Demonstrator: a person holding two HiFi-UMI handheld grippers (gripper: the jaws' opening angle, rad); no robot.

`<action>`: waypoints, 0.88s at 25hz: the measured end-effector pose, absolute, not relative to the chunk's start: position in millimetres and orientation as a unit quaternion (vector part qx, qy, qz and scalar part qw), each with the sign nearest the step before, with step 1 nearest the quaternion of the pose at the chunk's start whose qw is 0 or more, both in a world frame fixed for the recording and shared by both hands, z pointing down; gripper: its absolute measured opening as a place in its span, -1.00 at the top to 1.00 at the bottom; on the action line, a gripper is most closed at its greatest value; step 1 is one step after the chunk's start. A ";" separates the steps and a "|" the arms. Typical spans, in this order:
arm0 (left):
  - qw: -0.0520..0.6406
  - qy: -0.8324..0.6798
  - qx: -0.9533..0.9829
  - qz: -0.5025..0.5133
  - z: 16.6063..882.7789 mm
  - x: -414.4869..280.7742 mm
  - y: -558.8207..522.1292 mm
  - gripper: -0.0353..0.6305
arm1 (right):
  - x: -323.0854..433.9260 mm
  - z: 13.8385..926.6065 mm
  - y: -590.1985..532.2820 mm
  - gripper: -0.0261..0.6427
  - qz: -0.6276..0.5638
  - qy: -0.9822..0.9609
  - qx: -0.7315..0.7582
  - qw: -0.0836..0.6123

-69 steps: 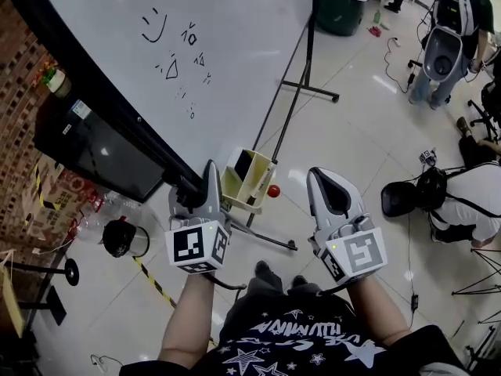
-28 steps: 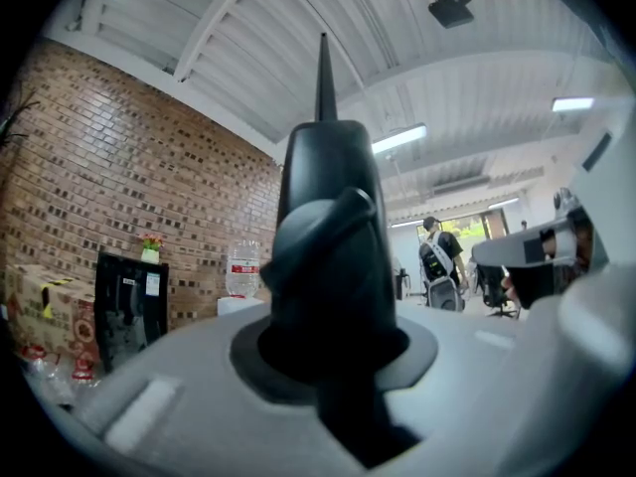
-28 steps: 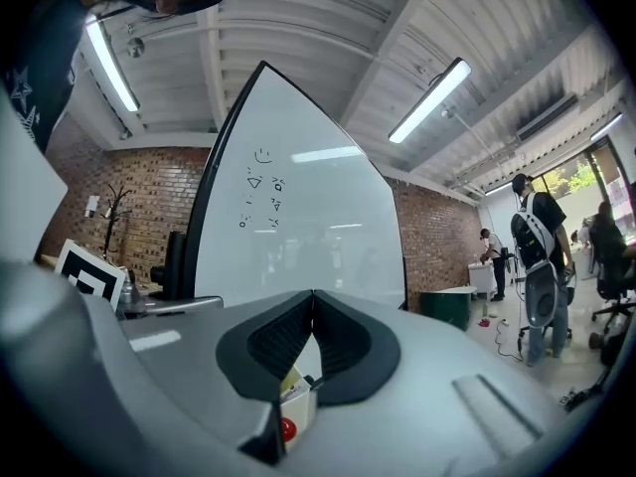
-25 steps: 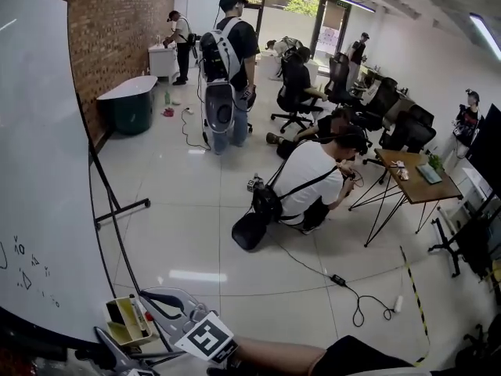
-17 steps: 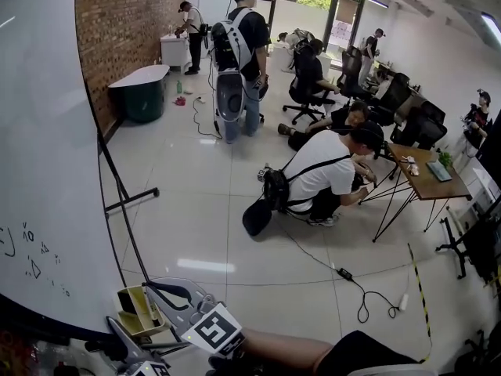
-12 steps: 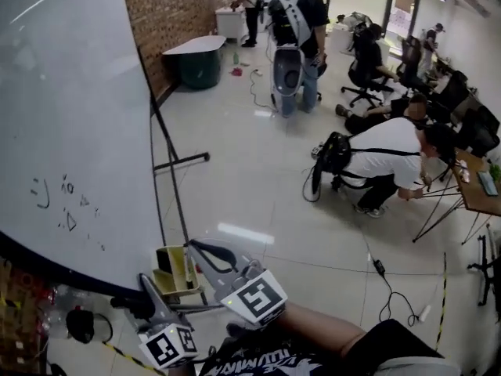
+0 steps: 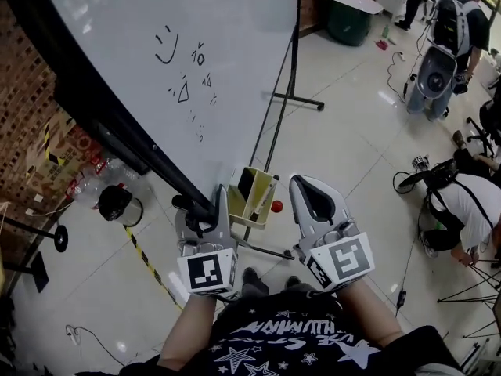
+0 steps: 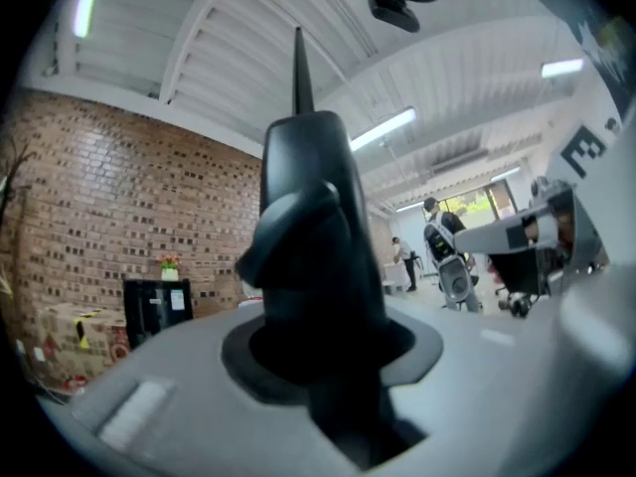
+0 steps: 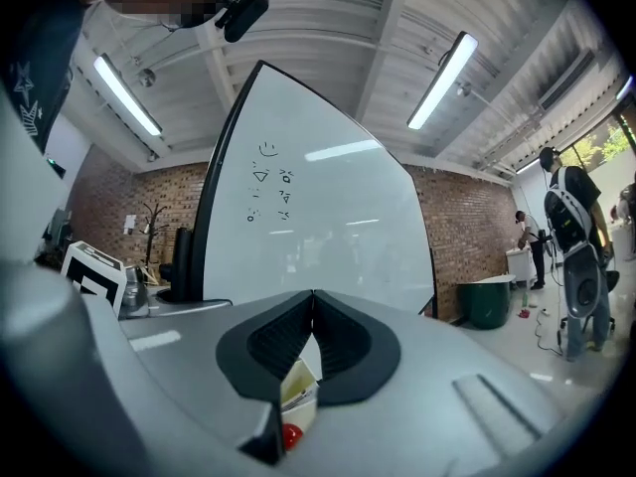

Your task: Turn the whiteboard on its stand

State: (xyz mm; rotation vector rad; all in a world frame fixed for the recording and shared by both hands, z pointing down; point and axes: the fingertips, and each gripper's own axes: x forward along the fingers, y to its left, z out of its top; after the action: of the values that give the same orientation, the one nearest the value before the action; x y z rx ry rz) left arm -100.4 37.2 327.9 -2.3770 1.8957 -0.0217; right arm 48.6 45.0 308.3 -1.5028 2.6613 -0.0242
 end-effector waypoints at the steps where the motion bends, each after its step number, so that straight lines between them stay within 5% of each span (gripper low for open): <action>1: 0.053 0.629 -0.776 -0.013 330.2 -101.6 39.3 0.44 | 46.8 307.8 45.0 0.89 -0.006 0.874 -0.485 0.042; 16: -0.018 0.715 -0.699 -0.019 363.0 -114.0 117.7 0.34 | 16.0 318.7 76.3 0.90 -0.026 0.924 -0.379 0.045; 18: -0.024 0.717 -0.696 -0.018 371.3 -109.2 130.6 0.48 | 13.1 322.7 83.3 0.89 -0.027 0.928 -0.370 0.044; 20: -0.028 0.715 -0.698 -0.022 376.7 -100.8 139.7 0.87 | 8.4 329.3 90.6 0.89 -0.035 0.932 -0.358 0.042; 22: -0.026 0.715 -0.698 -0.024 377.1 -93.2 144.3 0.88 | 4.1 335.0 98.2 0.89 -0.040 0.936 -0.347 0.040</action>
State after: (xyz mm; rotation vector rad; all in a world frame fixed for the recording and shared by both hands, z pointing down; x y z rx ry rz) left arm -93.2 144.3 377.1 -2.2314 2.2845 -0.0777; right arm 4.1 98.2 335.0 -1.0616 2.8680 -0.1239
